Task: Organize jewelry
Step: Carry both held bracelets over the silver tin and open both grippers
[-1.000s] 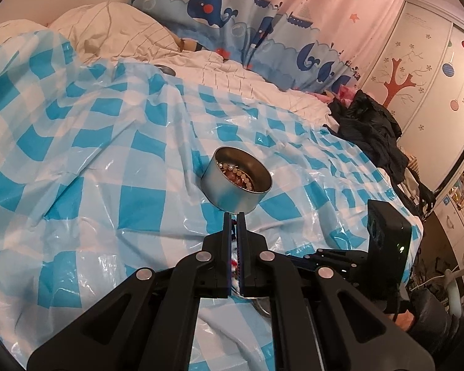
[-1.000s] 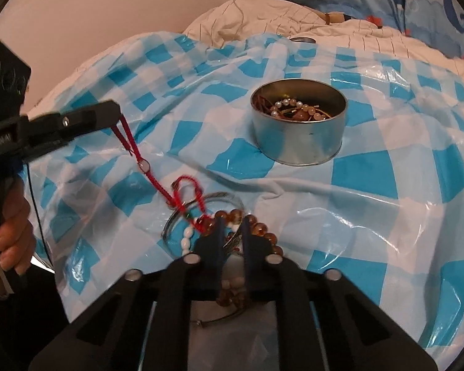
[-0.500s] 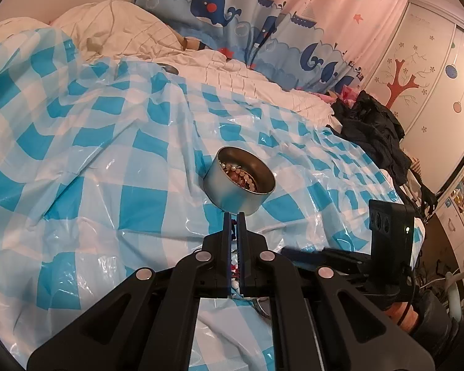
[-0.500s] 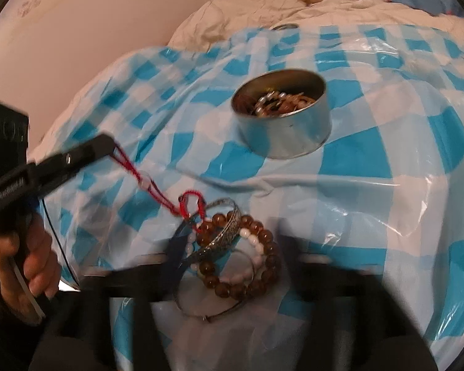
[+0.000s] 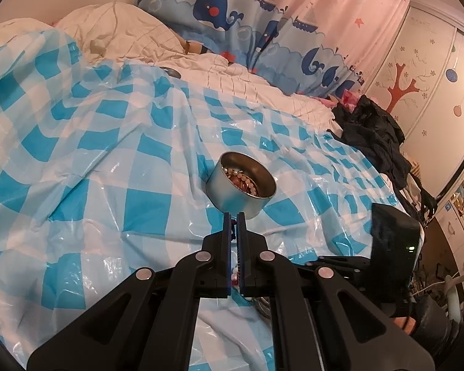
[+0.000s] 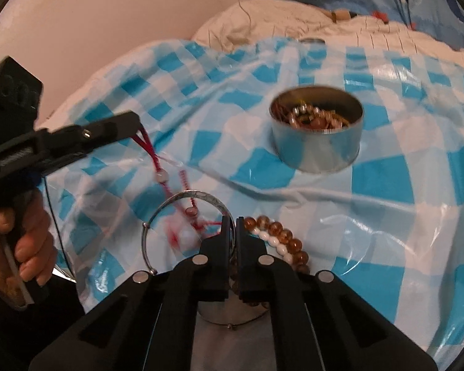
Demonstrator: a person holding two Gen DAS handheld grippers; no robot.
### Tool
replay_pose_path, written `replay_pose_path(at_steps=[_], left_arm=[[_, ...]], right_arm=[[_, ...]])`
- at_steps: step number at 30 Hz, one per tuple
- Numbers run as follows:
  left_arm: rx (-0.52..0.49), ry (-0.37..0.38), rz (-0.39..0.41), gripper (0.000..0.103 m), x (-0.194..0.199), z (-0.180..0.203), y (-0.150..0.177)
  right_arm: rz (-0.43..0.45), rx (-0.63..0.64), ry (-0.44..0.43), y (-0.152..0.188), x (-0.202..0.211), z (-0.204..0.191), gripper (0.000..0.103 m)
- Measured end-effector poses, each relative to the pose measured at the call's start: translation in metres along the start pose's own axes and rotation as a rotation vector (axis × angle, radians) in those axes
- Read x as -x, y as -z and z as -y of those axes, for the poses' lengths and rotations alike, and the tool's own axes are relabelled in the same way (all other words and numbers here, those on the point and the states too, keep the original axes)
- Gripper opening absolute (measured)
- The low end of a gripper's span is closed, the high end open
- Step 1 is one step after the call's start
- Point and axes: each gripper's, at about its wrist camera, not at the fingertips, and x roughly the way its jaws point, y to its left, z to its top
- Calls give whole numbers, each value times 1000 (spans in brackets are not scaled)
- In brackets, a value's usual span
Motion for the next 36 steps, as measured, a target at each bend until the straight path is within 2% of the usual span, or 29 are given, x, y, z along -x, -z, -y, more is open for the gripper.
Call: replay_pose_path(at_steps=[3, 7, 17, 27, 36], left_arm=[[9, -4, 15, 2, 5, -2, -3], [14, 5, 24, 3, 7, -1, -6], [-12, 60, 32, 2, -7, 24, -19], [-22, 119, 58, 2, -35, 56, -46], [42, 184, 54, 2, -83, 65, -67]], right_arm=[[35, -2, 11, -3, 11, 3, 4], [90, 27, 103, -9, 27, 7, 4], [144, 6, 202, -19, 42, 26, 4], [175, 1, 248, -37, 44, 37, 4], [185, -2, 306, -60, 33, 52, 5]])
